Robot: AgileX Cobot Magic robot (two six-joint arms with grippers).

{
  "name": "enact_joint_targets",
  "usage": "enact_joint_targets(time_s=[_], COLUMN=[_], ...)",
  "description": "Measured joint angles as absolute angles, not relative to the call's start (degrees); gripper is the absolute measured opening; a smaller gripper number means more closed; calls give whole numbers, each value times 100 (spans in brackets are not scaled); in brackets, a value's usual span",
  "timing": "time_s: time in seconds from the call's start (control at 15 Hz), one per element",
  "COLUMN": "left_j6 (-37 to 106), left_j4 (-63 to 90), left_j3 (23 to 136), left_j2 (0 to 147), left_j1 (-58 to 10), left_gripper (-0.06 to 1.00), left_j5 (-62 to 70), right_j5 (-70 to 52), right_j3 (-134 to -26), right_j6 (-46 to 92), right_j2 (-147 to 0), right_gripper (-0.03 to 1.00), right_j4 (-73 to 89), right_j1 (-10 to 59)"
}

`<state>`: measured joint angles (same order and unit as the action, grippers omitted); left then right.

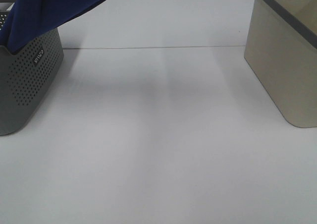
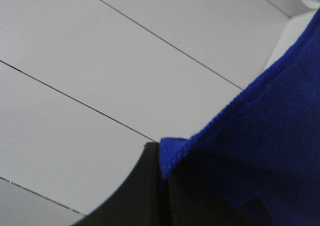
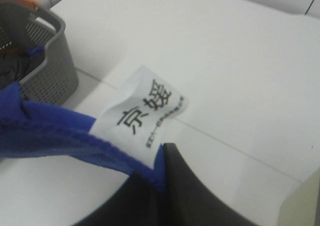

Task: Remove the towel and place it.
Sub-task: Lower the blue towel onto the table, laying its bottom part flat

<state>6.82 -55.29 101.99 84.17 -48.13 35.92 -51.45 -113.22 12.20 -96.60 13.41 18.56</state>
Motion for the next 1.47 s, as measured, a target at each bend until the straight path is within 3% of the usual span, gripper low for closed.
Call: enact_joint_targets(time_s=[0.33, 0.6, 0.8, 1.13, 1.47], left_j6=[-1868, -3180, -3432, -3558, -3604], left_j4=[-5386, -5145, -5128, -5128, -5128], left_j3=[10199, 10199, 10462, 11465, 12462], left_j2=[8491, 8881, 9500, 10250, 11236], left_j1=[-3655, -3168, -3071, -2716, -2126], left_gripper=[0, 0, 0, 0, 0], left_j5=[1748, 745, -34, -160, -842], right_j5=[-4549, -3793, -2899, -2406, -1060], right_j3=[-11511, -11511, -11511, -11522, -11522], right_j6=[1112, 985, 739, 739, 739], right_j2=[-9654, -9654, -9654, -9849, -10479], right_gripper=[1, 1, 1, 1, 1], right_j4=[1083, 865, 493, 149, 0], right_j1=[1856, 1856, 1856, 1856, 1856])
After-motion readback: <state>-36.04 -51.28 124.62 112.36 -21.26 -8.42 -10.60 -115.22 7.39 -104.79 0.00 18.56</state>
